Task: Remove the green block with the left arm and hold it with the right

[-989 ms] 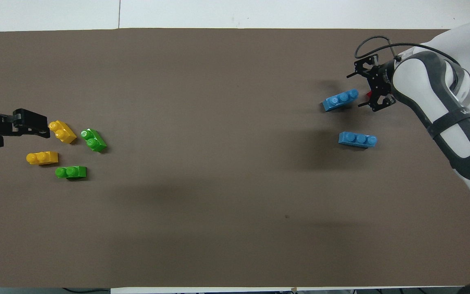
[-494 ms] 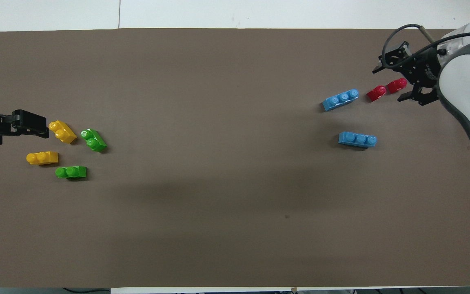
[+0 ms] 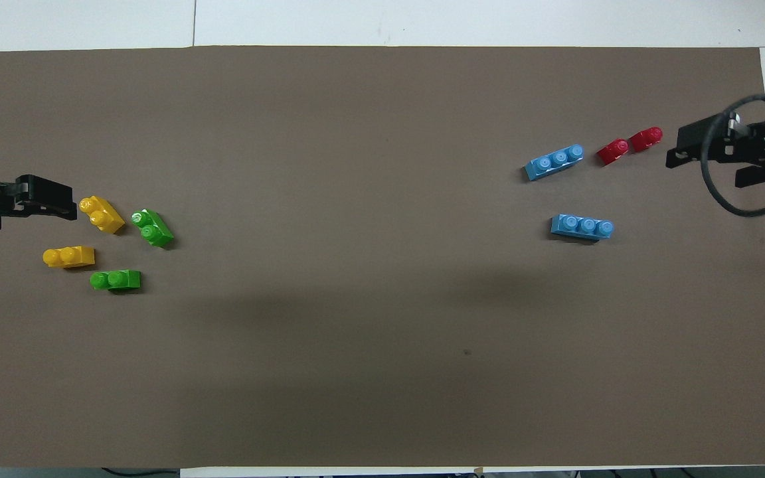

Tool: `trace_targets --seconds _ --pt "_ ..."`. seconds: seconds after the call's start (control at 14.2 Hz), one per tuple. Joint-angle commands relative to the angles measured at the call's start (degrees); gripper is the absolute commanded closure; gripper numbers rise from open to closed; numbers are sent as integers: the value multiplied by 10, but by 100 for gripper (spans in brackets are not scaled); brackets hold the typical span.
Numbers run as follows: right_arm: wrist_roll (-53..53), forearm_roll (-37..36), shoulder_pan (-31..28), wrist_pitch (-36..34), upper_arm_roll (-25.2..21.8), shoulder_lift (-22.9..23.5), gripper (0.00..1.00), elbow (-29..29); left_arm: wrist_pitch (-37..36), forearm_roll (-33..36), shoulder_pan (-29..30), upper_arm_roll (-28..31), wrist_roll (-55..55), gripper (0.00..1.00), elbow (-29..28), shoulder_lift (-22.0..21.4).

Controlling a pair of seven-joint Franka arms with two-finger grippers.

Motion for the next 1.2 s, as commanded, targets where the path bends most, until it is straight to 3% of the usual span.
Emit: trace_targets --seconds 0.0,0.28,0.78,1.13 --pt "-57 -20 3 -7 3 -68 0 -64 9 -10 3 1 11 0 1 2" --pt "-63 -31 7 -9 9 -109 0 -92 9 -10 1 1 9 0 2 2" --pt "-86 -37 -3 8 4 -103 0 -84 9 -10 0 1 9 0 1 2" --pt "-126 -37 -11 -19 0 -101 0 -74 9 -9 -2 1 7 0 2 2"
